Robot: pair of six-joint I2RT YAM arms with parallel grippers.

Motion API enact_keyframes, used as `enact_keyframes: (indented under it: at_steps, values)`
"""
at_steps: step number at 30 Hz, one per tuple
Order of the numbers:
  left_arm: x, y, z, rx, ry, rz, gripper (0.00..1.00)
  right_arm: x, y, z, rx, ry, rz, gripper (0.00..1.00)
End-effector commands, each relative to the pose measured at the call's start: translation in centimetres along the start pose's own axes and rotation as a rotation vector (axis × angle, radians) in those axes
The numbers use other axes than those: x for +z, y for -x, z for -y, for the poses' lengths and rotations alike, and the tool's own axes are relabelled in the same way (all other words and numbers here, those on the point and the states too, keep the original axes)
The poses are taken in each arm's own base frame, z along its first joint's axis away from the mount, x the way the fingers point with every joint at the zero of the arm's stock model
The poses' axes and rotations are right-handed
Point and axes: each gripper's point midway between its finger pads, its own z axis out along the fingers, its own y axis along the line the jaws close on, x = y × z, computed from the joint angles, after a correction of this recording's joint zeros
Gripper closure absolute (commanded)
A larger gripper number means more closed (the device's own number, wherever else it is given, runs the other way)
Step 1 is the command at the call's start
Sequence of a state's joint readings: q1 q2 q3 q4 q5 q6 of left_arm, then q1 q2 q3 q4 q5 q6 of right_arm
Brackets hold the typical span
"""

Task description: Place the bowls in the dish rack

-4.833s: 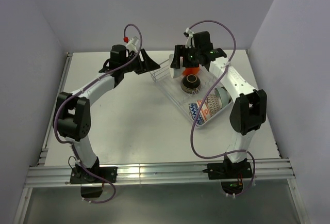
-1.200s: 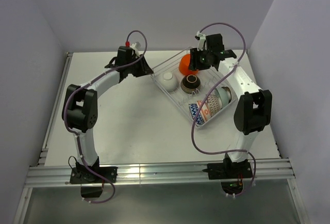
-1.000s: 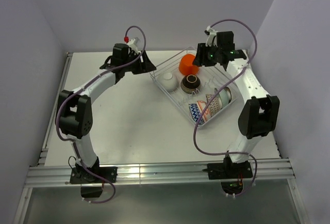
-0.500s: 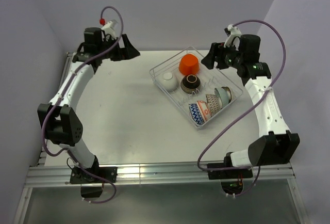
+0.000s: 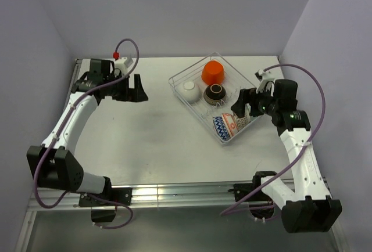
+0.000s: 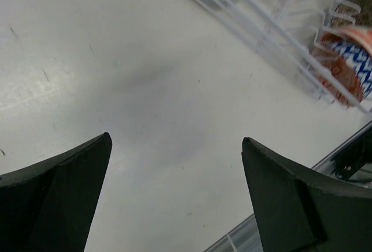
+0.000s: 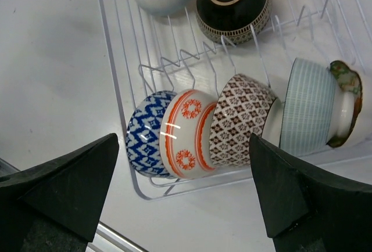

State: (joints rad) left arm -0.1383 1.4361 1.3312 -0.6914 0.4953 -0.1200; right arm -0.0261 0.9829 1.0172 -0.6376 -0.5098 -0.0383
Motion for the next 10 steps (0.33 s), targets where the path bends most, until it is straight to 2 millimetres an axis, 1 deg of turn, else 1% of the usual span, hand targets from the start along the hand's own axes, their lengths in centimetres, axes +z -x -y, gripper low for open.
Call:
enact_keyframes:
  at_steps: [1,2,3,4,6,8,10]
  values:
    - [-1.6,-1.2,1.0,0.100,0.040,0.034,0.01,-1.2,-0.7,-0.2,-0.049,-0.011,0.037,0.00]
    - [-1.8,-1.5,1.4,0.108,0.035,0.035,0.01,-1.3,-0.9,-0.2,-0.048,-0.016,0.037,0.00]
    - [-1.6,-2.2,1.7,0.113,0.026,0.022,0.00,-1.3,-1.1,-0.3,-0.046,-0.014,0.033,0.00]
    - [-1.9,-2.3,2.1,0.117,0.023,0.028,0.00,-1.5,-1.1,-0.3,-0.052,-0.013,0.035,0.00]
    - [-1.7,-3.0,2.3,0.118,0.031,0.016,0.01,-1.6,-1.1,-0.4,-0.056,-0.010,0.037,0.00]
    - [-1.7,-3.2,2.2,0.125,0.044,0.016,0.01,-1.7,-1.0,-0.7,-0.053,0.001,0.041,0.00]
    - [-1.8,-2.8,1.9,0.133,0.065,0.025,0.01,-1.7,-0.6,-0.9,-0.038,0.005,0.047,0.00]
